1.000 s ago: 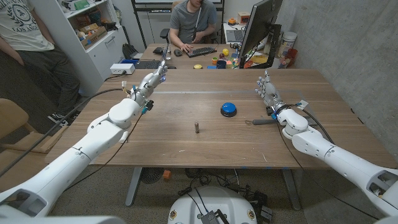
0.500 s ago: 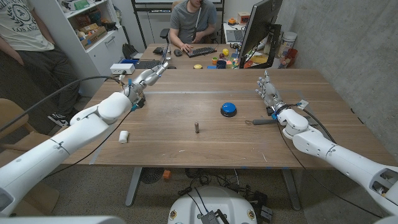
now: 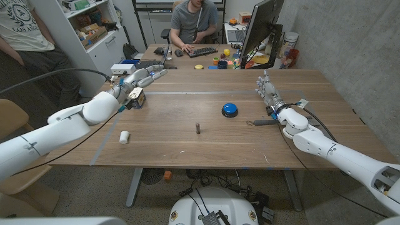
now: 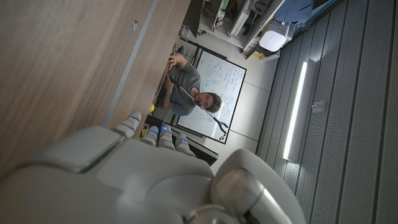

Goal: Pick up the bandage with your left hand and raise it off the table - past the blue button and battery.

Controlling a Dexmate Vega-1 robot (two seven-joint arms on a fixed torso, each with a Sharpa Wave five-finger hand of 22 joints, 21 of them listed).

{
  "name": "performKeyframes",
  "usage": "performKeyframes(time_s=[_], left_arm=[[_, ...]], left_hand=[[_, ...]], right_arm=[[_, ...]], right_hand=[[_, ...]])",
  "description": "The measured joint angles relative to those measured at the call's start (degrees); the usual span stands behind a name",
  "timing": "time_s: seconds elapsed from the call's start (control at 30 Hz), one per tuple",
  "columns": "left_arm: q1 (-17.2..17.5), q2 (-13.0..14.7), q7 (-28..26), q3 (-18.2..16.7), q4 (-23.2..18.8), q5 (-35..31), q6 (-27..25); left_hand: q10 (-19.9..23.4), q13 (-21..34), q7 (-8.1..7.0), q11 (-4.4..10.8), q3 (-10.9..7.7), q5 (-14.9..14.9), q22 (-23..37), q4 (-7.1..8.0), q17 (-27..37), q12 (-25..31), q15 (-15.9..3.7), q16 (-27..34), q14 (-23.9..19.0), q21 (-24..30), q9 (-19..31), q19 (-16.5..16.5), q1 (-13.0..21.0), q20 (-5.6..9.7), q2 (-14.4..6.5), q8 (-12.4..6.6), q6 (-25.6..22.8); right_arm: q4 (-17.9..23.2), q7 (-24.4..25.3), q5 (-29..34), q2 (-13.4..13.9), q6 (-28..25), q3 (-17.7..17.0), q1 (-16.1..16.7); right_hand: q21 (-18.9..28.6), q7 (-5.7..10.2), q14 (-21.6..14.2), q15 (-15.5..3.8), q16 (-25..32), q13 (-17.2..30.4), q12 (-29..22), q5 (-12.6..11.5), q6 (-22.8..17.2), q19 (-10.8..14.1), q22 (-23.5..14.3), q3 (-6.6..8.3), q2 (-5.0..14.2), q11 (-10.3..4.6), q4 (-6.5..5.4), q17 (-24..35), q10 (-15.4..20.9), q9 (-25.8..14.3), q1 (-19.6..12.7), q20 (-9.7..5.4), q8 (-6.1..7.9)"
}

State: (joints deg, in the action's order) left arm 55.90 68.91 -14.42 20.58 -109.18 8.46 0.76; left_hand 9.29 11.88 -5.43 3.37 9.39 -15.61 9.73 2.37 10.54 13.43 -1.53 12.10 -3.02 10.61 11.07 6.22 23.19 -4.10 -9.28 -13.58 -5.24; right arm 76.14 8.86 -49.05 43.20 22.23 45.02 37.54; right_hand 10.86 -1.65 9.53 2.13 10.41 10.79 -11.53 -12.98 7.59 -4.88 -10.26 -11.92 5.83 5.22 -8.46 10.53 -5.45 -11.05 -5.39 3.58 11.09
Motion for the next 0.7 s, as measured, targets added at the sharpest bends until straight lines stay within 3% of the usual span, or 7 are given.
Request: performKeyframes(time_s=[0.07,0.1,0.17,0.4,0.43,0.63,0.7], left_arm=[[0.0,0.0,-0.9,0.0,0.0,0.3,0.3],[1.3,6.1,-1.6,0.3,-1.7,0.5,0.5],[2.5,10.2,-2.8,0.6,-2.6,0.8,1.0],[3.8,11.9,-4.4,-0.1,-2.9,0.8,2.1],[13.8,16.0,-4.5,-8.3,-3.2,0.4,2.2],[21.9,14.4,-0.9,-16.6,-3.0,-1.7,2.2],[21.9,14.4,1.2,-16.6,-3.0,-3.3,2.1]], left_hand=[[0.0,0.0,0.0,0.0,0.0,0.0,0.0,0.0,0.2,0.0,0.0,0.0,0.0,0.0,0.0,0.0,0.3,0.0,0.3,0.0,0.0],[0.0,0.0,0.0,0.0,0.0,0.2,0.0,0.0,0.3,0.0,0.0,0.0,0.0,0.0,0.0,0.0,0.3,0.0,0.3,0.0,0.0],[0.0,0.0,0.0,0.0,0.0,0.4,0.0,0.0,0.3,0.0,0.0,0.0,0.0,0.0,0.0,0.0,0.3,0.0,0.3,0.0,0.0],[0.0,0.0,0.0,0.0,0.0,0.7,0.0,0.0,0.3,0.0,0.0,0.0,0.0,0.0,0.3,0.0,0.1,0.0,0.9,0.33,0.0],[0.0,0.0,0.0,0.0,0.0,0.7,0.0,0.0,0.3,0.0,0.0,0.0,0.0,0.0,0.3,0.0,0.1,0.0,0.9,0.34,0.0],[0.1,0.0,0.0,0.12,0.0,1.0,0.0,0.0,0.3,0.0,-0.07,0.2,-0.8,0.0,0.3,0.6,-0.1,0.0,1.1,0.34,0.0],[0.7,0.2,-0.01,0.72,0.0,1.2,0.0,0.0,0.3,0.0,-0.19,0.2,-1.4,0.1,0.3,0.7,-0.1,-0.07,1.1,0.34,0.0]], right_arm=[[0.0,0.0,0.0,0.0,0.0,0.2,-0.2],[0.1,0.3,0.1,0.0,-0.4,0.4,-0.3],[0.2,0.4,0.1,0.0,-0.5,0.5,-0.4],[0.6,0.6,0.2,0.1,-0.6,1.4,-0.9],[0.7,1.2,0.5,0.1,-0.8,1.6,-0.9],[1.4,2.1,0.8,0.2,-1.0,2.2,-1.1],[1.6,2.1,0.8,0.4,-1.0,2.3,-1.1]], right_hand=[[0.0,0.0,0.0,0.02,0.0,0.0,0.0,0.0,0.0,0.0,0.0,0.0,0.0,0.0,0.0,0.0,0.0,0.0,0.0,0.0,0.0],[0.0,0.0,0.1,0.12,0.0,0.0,0.0,0.0,0.0,0.0,0.0,0.0,0.0,0.0,0.0,0.0,0.0,0.0,0.0,0.0,0.0],[0.0,0.0,0.1,0.12,0.0,0.0,0.0,0.0,0.0,0.0,0.0,0.0,0.0,0.0,0.0,0.0,0.0,0.0,0.0,0.0,0.0],[0.0,0.0,0.1,0.12,0.0,0.0,0.0,0.0,0.0,0.0,0.0,0.0,0.0,-0.01,0.0,0.0,0.0,0.0,0.0,0.0,0.0],[0.0,0.0,0.1,0.12,0.0,0.0,0.0,0.0,0.0,0.0,0.0,0.0,0.0,-0.01,0.0,0.0,0.0,0.0,0.0,0.0,0.0],[0.0,0.0,0.1,0.11,0.0,0.0,0.0,0.0,0.0,0.0,0.0,0.0,0.0,-0.01,0.0,0.0,0.0,0.0,0.0,0.0,0.0],[0.0,0.0,0.1,0.11,0.0,0.0,0.0,0.0,0.0,0.0,0.0,0.0,0.0,-0.01,0.0,0.0,0.0,0.0,0.0,0.0,0.0]])
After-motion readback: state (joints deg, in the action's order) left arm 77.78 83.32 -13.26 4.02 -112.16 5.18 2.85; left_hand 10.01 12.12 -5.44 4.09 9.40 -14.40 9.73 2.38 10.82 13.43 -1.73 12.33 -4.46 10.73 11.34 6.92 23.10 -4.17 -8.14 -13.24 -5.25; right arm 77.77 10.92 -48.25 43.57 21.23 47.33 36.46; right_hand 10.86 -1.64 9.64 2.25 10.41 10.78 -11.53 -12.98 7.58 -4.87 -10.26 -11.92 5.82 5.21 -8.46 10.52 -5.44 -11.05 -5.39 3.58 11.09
